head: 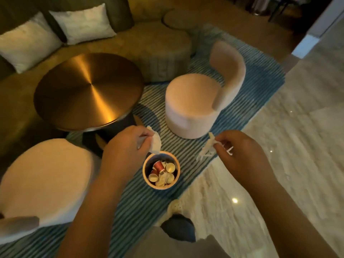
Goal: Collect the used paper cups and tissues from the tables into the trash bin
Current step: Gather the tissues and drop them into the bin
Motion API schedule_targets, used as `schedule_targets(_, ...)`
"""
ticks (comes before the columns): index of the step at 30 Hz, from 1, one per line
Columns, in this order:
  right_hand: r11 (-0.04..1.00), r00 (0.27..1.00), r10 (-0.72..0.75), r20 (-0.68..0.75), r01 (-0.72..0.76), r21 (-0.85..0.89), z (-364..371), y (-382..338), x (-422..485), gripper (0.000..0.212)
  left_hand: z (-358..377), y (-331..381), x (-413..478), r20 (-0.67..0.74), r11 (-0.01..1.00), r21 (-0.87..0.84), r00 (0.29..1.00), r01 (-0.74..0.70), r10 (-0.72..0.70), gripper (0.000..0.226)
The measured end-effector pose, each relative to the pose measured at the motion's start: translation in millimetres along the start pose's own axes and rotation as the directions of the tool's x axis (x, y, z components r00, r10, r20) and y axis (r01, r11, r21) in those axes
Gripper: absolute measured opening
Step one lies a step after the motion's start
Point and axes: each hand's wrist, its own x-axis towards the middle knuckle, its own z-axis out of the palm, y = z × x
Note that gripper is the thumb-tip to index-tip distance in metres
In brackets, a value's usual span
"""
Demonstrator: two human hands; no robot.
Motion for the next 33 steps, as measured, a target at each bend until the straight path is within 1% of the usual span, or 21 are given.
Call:
schedule_targets(3, 0.996, 0.995, -0.086, 0.050, 0.087, -0.022, -11.2, 9.0, 45.7, 0.008, 11.1, 18.1, 36.6, -0.055, 1.000, -0.019, 0.998, 0.008, -0.009, 0.012)
schedule_targets(7, 0.986, 0.983, -0.159, 0.096, 0.162, -0.027, -16.0, 23.1, 94.1, 0.009, 23.5, 33.5, 77.4, -0.066, 0.999, 0.031, 0.997, 0.037, -0.035, 0.013)
schedule_targets(10, 0.981, 0.962, -0.195, 0.192, 0.194, 0.023, -8.5, 38.2, 126.7, 0.009, 31.7, 36.4, 91.8, -0.102, 0.991, 0.037, 0.987, 0.129, -0.125, 0.013)
schedule_targets(12, 0.968, 0.928, -0.249, 0.276, 0.246, 0.045, 2.1, 48.8, 151.7, 0.008, 39.9, 34.3, 95.2, -0.140, 0.977, -0.004, 0.968, 0.212, -0.210, 0.013)
schedule_targets(14, 0.951, 0.880, -0.307, 0.363, 0.300, 0.077, 13.6, 57.0, 177.3, 0.008, 51.7, 32.9, 93.8, -0.184, 0.952, -0.026, 0.934, 0.306, -0.305, 0.013)
schedule_targets(16, 0.922, 0.808, -0.380, 0.451, 0.368, 0.119, 25.8, 64.9, 202.4, 0.011, 69.0, 35.9, 88.1, -0.235, 0.905, -0.028, 0.877, 0.425, -0.419, 0.013)
schedule_targets(19, 0.865, 0.676, -0.474, 0.565, 0.477, 0.155, 44.7, 76.3, 233.4, 0.017, 100.9, 47.9, 77.4, -0.299, 0.800, -0.095, 0.749, 0.593, -0.591, 0.012)
schedule_targets(21, 0.810, 0.586, -0.535, 0.608, 0.559, 0.175, 60.7, 84.9, 248.6, 0.017, 125.1, 55.1, 72.2, -0.323, 0.722, -0.139, 0.658, 0.678, -0.680, 0.012)
schedule_targets(23, 0.762, 0.512, -0.575, 0.638, 0.619, 0.190, 81.9, 93.4, 258.6, 0.016, 148.2, 58.9, 65.7, -0.330, 0.644, -0.172, 0.572, 0.745, -0.751, 0.013)
schedule_targets(25, 0.743, 0.456, -0.571, 0.683, 0.641, 0.193, 109.9, 103.2, 263.9, 0.016, 169.1, 57.3, 60.1, -0.315, 0.581, -0.202, 0.510, 0.788, -0.801, 0.014)
schedule_targets(28, 0.718, 0.368, -0.534, 0.761, 0.673, 0.179, 158.7, 121.4, 259.8, 0.015, 203.1, 42.9, 47.2, -0.288, 0.516, -0.226, 0.449, 0.826, -0.846, 0.016)
schedule_targets(31, 0.717, 0.318, -0.496, 0.808, 0.674, 0.175, 211.4, 141.3, 249.5, 0.015, 242.4, 8.7, 32.8, -0.241, 0.415, -0.280, 0.355, 0.866, -0.903, 0.015)
schedule_targets(33, 0.705, 0.276, -0.476, 0.835, 0.687, 0.175, 247.2, 154.8, 241.9, 0.013, 272.6, -19.0, 22.1, -0.255, 0.379, -0.346, 0.303, 0.858, -0.918, 0.014)
